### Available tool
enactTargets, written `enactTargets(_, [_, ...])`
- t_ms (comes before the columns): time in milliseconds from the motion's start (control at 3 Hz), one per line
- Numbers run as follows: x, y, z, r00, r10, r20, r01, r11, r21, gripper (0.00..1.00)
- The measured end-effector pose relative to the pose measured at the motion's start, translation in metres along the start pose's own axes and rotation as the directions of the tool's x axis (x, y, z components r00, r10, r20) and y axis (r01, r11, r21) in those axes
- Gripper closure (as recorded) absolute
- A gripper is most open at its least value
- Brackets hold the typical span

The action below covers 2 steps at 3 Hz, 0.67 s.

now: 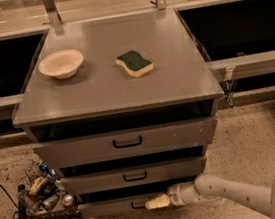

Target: Open bottom drawer

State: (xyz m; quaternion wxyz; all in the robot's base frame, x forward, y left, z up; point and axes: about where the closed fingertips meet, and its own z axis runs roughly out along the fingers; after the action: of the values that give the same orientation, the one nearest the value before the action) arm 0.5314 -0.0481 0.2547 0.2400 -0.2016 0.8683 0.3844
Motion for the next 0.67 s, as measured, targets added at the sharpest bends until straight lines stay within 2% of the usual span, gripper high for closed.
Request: enactTargets(667, [-0.0030, -0.0008, -0.0005, 0.999, -0.014, 0.047, 0.010, 0.9964, 0.085, 0.00])
